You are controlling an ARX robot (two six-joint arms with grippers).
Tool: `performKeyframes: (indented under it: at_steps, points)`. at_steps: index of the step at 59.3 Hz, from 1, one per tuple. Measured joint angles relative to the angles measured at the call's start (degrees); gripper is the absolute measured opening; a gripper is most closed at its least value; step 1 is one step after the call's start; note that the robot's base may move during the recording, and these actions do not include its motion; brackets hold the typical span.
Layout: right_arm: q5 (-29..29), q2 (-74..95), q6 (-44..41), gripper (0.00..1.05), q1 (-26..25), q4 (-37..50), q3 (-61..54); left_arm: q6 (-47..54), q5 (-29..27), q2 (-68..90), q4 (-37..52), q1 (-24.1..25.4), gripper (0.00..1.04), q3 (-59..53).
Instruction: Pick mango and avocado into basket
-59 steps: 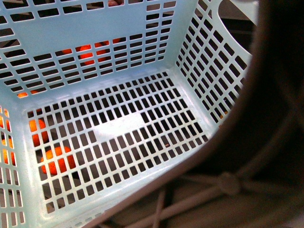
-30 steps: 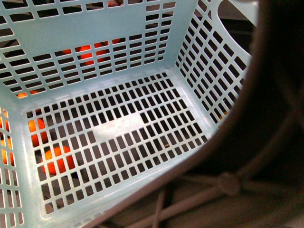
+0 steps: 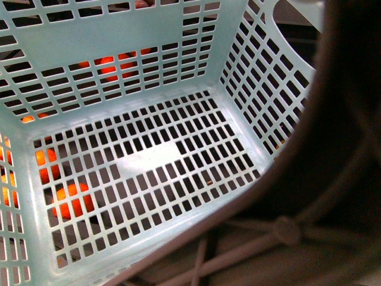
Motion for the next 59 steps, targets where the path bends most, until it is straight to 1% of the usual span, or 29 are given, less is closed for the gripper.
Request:
performKeyframes:
  at_steps: [5, 9, 10, 19, 20, 22, 26, 30, 39, 40, 41, 43, 45, 47, 48, 49, 51, 55, 59]
  points:
    - [0.4, 1.3, 0.3, 0.62, 1.1, -0.1, 0.0, 0.0, 0.0, 0.0, 0.0, 0.0, 0.07, 0.0]
    - [-0.9, 1.8, 0.3, 0.63, 1.7, -0.6, 0.0, 0.0, 0.0, 0.0, 0.0, 0.0, 0.07, 0.0]
    - [-1.2, 1.8, 0.4, 0.65, 1.8, -0.6, -0.1, 0.0, 0.0, 0.0, 0.0, 0.0, 0.07, 0.0]
    - [-2.7, 1.5, 1.9, 0.96, 1.5, -1.0, -1.3, 0.0, 0.0, 0.0, 0.0, 0.0, 0.07, 0.0]
    - [-2.6, 1.3, 2.2, 0.98, 1.4, -1.2, -1.3, 0.0, 0.0, 0.0, 0.0, 0.0, 0.07, 0.0]
    - [-2.2, 0.8, 2.4, 0.96, 1.2, -1.6, -1.4, 0.0, 0.0, 0.0, 0.0, 0.0, 0.07, 0.0]
    - [0.3, -0.7, 2.6, 0.96, 0.3, -2.6, -1.6, 0.1, 0.1, 0.3, -0.1, 0.0, 0.07, 0.0]
    - [4.6, -2.8, 2.9, 0.96, -1.5, -4.0, -1.9, -0.1, 0.0, 0.3, -0.1, 0.0, 0.07, 0.0]
    - [14.6, -9.0, 5.2, 0.96, -9.2, -8.2, -4.6, 0.0, 0.0, 0.3, -0.1, 0.0, 0.07, 0.0]
    - [15.7, -9.4, 5.0, 0.95, -9.7, -7.5, -5.2, -0.1, 0.0, 0.3, -0.1, 0.0, 0.07, 0.0]
    - [17.7, -10.2, 4.2, 0.91, -10.9, -5.0, -6.6, 0.0, 0.0, 0.3, -0.1, 0.0, 0.07, 0.0]
    - [18.5, -11.1, 3.3, 0.88, -12.3, -2.1, -8.3, 0.0, 0.0, 0.3, -0.1, 0.0, 0.07, 0.0]
    - [17.6, -13.6, 1.7, 0.81, -15.4, 2.9, -12.0, 0.0, 0.0, 0.3, -0.1, 0.0, 0.07, 0.0]
    - [16.7, -15.1, 1.1, 0.78, -17.1, 4.5, -13.9, 0.0, 0.1, 0.3, -0.1, 0.0, 0.07, 0.0]
    - [15.9, -16.5, 0.7, 0.74, -18.5, 5.6, -15.6, 0.0, 0.1, 0.3, -0.1, 0.0, 0.07, 0.0]
    - [15.5, -17.3, 0.6, 0.73, -19.2, 6.0, -16.4, 0.0, 0.1, 0.3, -0.1, 0.0, 0.07, 0.0]
    - [14.4, -20.4, -0.3, 0.64, -21.6, 6.8, -19.6, -0.1, 0.0, 0.3, -0.1, 0.0, 0.07, 0.0]
    - [12.3, -23.3, -0.9, 0.50, -23.5, 7.1, -22.9, 0.0, 0.0, 0.3, -0.1, 0.0, 0.07, 0.0]
    - [11.4, -24.5, -1.2, 0.42, -24.3, 7.0, -24.5, 0.0, 0.1, 0.3, -0.1, 0.0, 0.07, 0.0]
